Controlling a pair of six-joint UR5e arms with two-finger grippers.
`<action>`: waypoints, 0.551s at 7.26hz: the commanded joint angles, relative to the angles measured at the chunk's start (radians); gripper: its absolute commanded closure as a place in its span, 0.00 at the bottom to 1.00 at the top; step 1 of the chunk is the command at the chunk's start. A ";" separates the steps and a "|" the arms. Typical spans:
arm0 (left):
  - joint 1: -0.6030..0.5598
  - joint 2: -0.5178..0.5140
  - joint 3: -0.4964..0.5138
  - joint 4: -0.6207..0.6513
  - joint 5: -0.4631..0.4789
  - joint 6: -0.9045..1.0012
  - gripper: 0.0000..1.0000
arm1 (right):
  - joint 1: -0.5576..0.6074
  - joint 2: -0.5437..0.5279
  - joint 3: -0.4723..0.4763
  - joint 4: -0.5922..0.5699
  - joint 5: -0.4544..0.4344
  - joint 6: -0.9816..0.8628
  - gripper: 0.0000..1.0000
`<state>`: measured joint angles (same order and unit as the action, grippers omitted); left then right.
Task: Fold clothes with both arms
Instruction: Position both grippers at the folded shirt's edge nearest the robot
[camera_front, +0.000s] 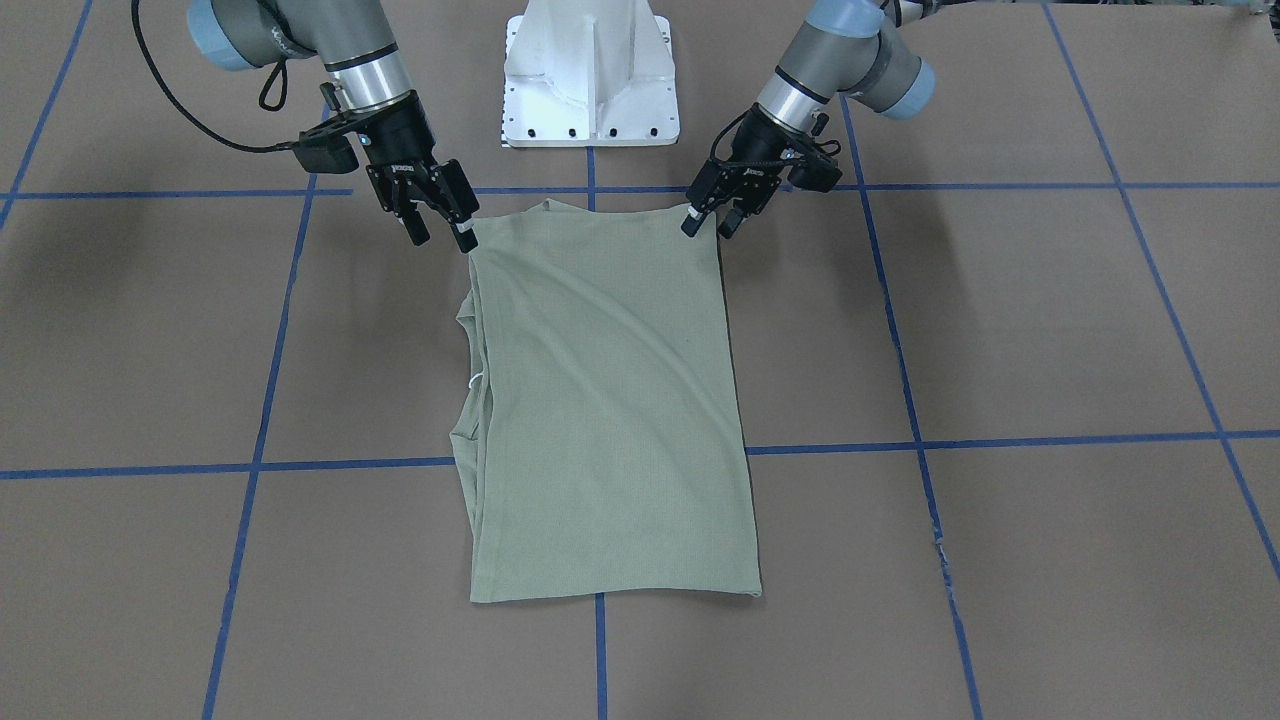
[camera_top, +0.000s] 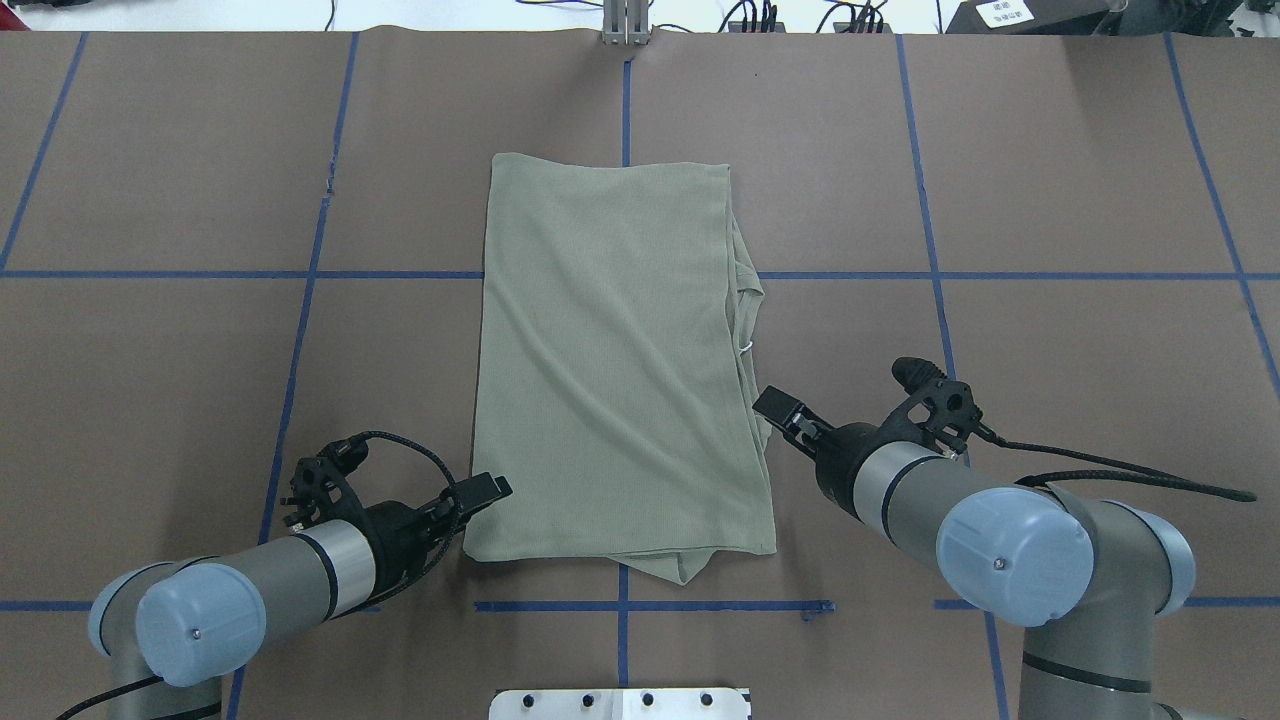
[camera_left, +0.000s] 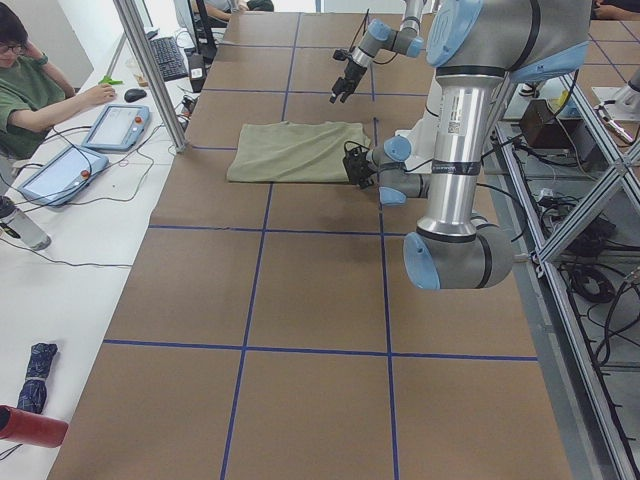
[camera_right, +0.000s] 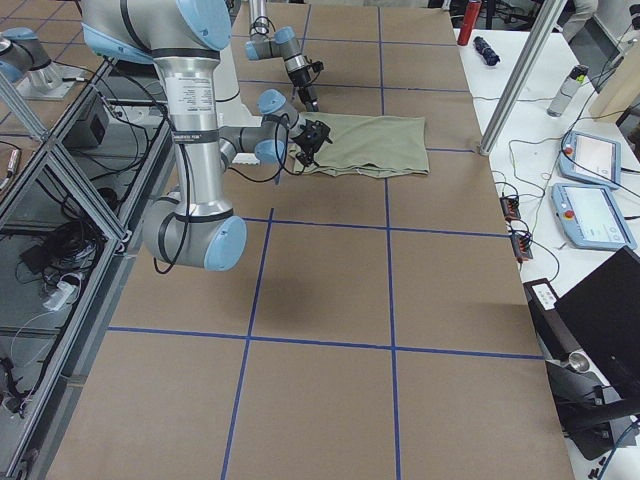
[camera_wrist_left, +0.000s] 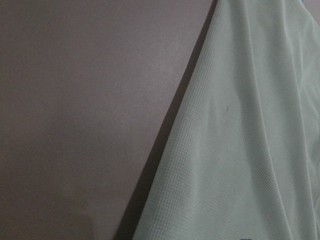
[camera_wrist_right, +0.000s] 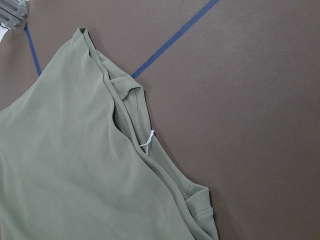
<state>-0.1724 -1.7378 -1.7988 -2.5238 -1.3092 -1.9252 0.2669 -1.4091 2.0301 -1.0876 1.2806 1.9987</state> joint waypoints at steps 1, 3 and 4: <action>0.017 0.004 -0.004 0.000 -0.001 0.008 0.12 | -0.011 -0.001 0.002 0.002 -0.018 0.000 0.00; 0.039 0.004 -0.005 0.000 0.001 0.008 0.12 | -0.021 -0.001 0.002 0.000 -0.029 0.000 0.00; 0.047 0.004 -0.005 0.000 0.001 0.008 0.12 | -0.023 -0.001 0.004 0.000 -0.030 0.000 0.00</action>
<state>-0.1359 -1.7336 -1.8036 -2.5234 -1.3090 -1.9176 0.2469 -1.4097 2.0330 -1.0874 1.2531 1.9988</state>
